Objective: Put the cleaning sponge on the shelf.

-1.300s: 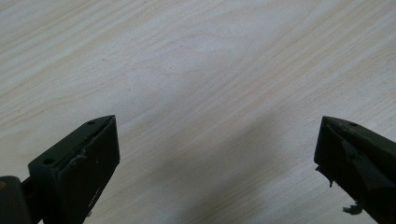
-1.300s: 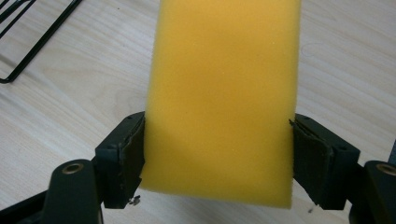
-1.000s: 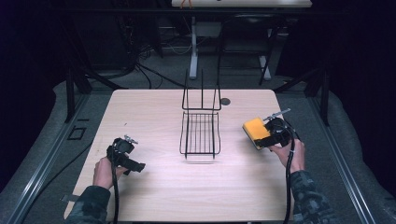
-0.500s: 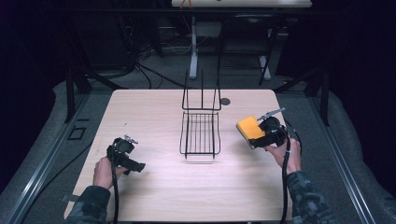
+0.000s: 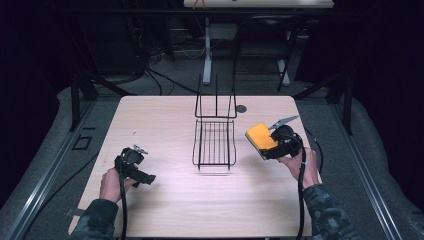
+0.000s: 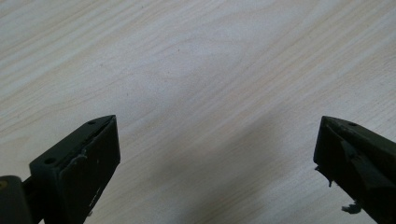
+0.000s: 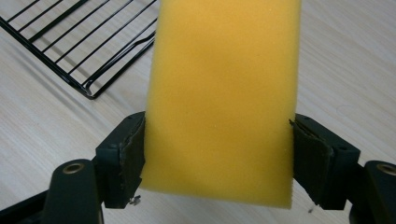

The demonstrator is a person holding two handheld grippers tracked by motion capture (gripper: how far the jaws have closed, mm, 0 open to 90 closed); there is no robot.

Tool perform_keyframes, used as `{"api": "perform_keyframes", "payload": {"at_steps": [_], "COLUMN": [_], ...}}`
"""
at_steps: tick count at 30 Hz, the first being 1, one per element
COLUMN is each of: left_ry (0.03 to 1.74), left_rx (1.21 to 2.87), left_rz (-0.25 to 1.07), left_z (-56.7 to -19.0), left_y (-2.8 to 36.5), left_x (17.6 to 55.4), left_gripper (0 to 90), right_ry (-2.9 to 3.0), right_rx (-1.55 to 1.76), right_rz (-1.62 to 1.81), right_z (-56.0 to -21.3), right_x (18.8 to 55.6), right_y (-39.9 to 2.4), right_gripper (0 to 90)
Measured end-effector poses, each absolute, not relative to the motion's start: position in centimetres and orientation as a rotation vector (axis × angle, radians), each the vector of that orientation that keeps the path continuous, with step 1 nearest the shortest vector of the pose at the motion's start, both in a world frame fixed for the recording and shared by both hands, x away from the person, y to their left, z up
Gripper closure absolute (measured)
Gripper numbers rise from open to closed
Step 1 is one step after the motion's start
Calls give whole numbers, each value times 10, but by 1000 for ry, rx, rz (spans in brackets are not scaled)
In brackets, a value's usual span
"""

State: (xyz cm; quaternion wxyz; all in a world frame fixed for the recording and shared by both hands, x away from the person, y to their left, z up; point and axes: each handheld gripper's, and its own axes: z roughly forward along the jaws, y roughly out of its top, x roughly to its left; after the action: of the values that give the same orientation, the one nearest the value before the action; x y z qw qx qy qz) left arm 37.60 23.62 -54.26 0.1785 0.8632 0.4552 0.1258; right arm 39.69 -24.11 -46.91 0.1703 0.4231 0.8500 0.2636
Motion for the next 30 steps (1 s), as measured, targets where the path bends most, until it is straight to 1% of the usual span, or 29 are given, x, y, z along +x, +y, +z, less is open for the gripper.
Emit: {"api": "perform_keyframes", "payload": {"at_steps": [14, 30], "left_ry": [1286, 1278], "left_rx": [2440, 2430], "left_rz": [343, 333], "left_z": [-543, -543], "left_y": [235, 236], "left_x": [376, 376], "left_gripper": [12, 9], "right_ry": [2431, 2460], "right_rx": [1148, 1115], "right_rz": [789, 817], "right_z": [-461, -462], "right_x": [393, 396], "right_y": [-229, -209], "right_gripper": [252, 252]}}
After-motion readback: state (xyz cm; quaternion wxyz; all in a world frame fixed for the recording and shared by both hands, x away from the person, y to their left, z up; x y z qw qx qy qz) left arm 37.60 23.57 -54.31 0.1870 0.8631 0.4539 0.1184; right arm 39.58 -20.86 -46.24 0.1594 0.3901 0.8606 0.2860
